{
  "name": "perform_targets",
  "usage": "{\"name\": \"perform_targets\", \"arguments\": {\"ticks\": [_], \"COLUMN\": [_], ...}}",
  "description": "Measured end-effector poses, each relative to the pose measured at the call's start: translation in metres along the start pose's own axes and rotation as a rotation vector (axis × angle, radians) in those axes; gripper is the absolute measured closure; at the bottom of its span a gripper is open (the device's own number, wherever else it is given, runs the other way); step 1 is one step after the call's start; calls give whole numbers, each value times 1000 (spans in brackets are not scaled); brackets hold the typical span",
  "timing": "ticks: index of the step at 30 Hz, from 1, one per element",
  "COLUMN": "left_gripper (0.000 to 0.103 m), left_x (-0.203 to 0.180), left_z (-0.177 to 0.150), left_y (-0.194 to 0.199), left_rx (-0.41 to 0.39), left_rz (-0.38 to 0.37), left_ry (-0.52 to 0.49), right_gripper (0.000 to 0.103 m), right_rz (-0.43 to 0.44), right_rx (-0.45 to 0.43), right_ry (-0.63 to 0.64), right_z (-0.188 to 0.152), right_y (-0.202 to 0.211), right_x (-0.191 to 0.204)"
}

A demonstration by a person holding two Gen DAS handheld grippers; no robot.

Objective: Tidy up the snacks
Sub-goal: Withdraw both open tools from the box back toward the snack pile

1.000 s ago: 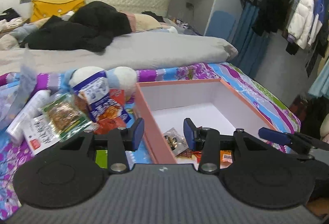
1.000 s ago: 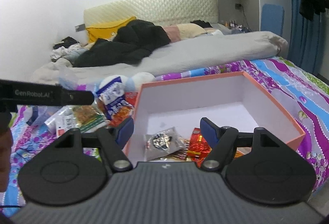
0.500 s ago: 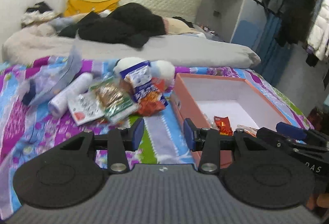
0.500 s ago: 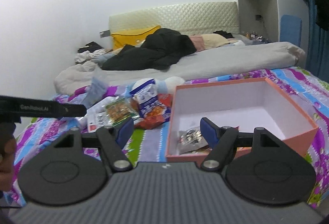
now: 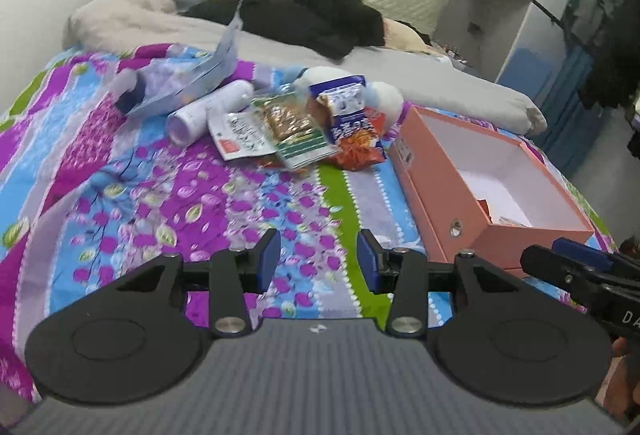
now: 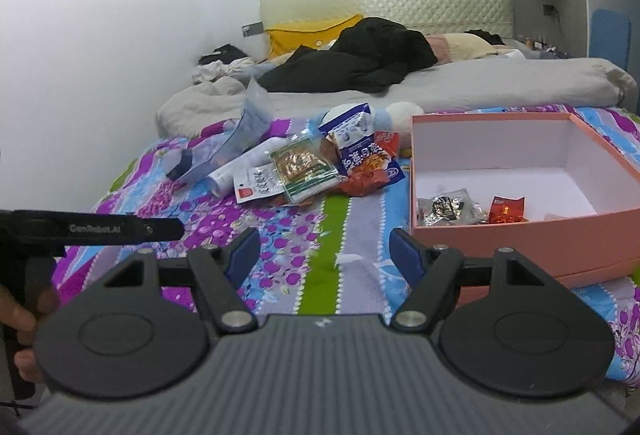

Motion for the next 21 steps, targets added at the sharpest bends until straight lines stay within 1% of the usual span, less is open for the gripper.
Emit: {"name": "perform_targets", "arguments": {"ticks": [2,6,9,12,13,15,21], "left_gripper": [55,55,55,54,52,45,45], "left_x": [7,15,18,22,23,28,42], "left_z": [-4,-7,-7,-6,-6,-5,3], "left_y": [1,-2,-12,-28,-35,-49,-98], "left_rx": [1,8,18,31,38,44,65], "left_rz": [13,12,7,11,12,8,15], "left_ry": [10,34,48,57,64,84,119], "right_gripper": [30,30,30,30,30,30,30], "right_rz": [9,9,12,8,12,24,50], "right_rx": [14,19,31,55,64,82,113], "right_ry": [2,21,27,42,42,43,68], "right_z": [-2,-2,-3,-6,-7,-8,-2], "right_y": [-2,-7,-16,-31,-37,-51,-98], "right_x": [4,11,14,14,14,14,12]}}
Point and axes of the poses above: each gripper's, at about its wrist camera, not at the fingertips, and y roughly against the way its jaws point, x to its left, z to its top, the point moved 10 cm from there along -y, roughly the way its jaws point, and after that the axes turned 12 degrees about z, right-handed, at the moved point
